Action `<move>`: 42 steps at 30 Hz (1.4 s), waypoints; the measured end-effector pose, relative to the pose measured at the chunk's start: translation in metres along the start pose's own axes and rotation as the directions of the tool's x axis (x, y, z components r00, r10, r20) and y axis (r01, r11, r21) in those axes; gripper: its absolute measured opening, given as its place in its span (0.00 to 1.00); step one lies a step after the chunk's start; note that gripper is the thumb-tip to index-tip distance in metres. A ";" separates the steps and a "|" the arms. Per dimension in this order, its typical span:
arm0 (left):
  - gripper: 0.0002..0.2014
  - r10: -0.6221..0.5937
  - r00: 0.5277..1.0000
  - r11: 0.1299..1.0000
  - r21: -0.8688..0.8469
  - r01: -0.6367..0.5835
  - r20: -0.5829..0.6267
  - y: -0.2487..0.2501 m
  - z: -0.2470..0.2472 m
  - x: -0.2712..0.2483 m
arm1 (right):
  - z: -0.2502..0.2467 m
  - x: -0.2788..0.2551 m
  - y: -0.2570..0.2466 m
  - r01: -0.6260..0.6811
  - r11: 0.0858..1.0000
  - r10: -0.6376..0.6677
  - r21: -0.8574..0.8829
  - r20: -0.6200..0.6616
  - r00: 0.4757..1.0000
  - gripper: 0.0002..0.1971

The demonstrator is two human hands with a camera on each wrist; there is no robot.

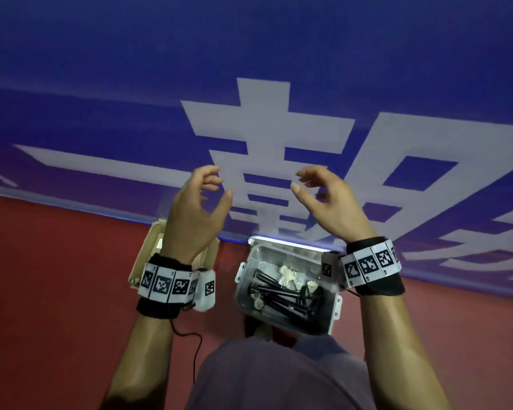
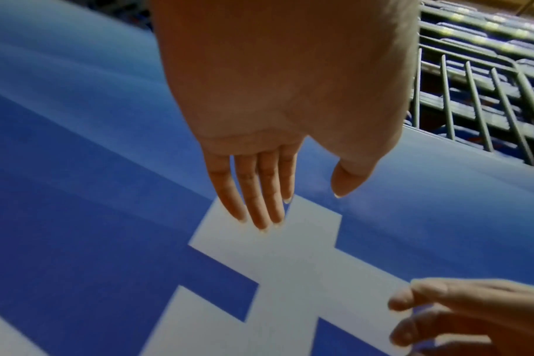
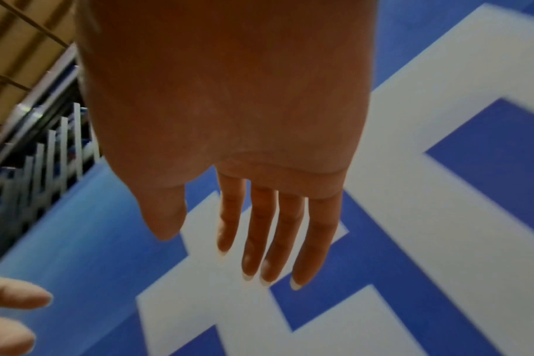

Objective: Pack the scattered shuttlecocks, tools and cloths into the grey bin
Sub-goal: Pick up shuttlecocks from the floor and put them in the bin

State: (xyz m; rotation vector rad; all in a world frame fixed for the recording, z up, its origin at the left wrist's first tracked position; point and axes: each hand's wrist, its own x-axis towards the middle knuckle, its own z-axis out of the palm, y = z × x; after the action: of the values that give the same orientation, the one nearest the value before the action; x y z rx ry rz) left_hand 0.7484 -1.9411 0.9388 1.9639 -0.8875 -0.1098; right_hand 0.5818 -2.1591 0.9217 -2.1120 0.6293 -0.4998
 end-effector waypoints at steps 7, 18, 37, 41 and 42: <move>0.21 -0.183 0.941 0.958 0.162 0.236 -0.286 -0.006 -0.053 -0.114 | 0.055 -0.005 -0.041 0.164 0.975 -0.200 0.152 0.264 0.944 0.15; 0.28 -0.475 0.602 0.633 0.227 0.740 -0.642 0.045 -0.114 -0.376 | 0.186 -0.132 -0.134 0.345 0.885 -0.461 0.312 0.691 0.557 0.11; 0.31 -0.313 -0.447 0.142 -0.506 0.850 -0.838 0.155 -0.133 -0.934 | 0.404 -0.657 -0.340 0.372 0.579 -0.582 0.725 0.688 -0.434 0.11; 0.31 -0.251 -0.611 0.064 -0.643 0.763 -0.751 0.174 -0.112 -1.001 | 0.429 -0.753 -0.359 0.331 0.531 -0.540 0.780 0.613 -0.577 0.11; 0.31 -0.240 -0.648 0.047 -0.676 0.736 -0.723 0.175 -0.106 -1.014 | 0.437 -0.777 -0.363 0.322 0.519 -0.529 0.792 0.593 -0.607 0.11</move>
State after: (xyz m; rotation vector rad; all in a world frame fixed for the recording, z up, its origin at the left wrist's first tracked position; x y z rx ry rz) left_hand -0.0458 -1.2828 0.8611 1.8279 1.8940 0.6754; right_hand 0.3000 -1.2401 0.8817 -1.5993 -1.6566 0.8460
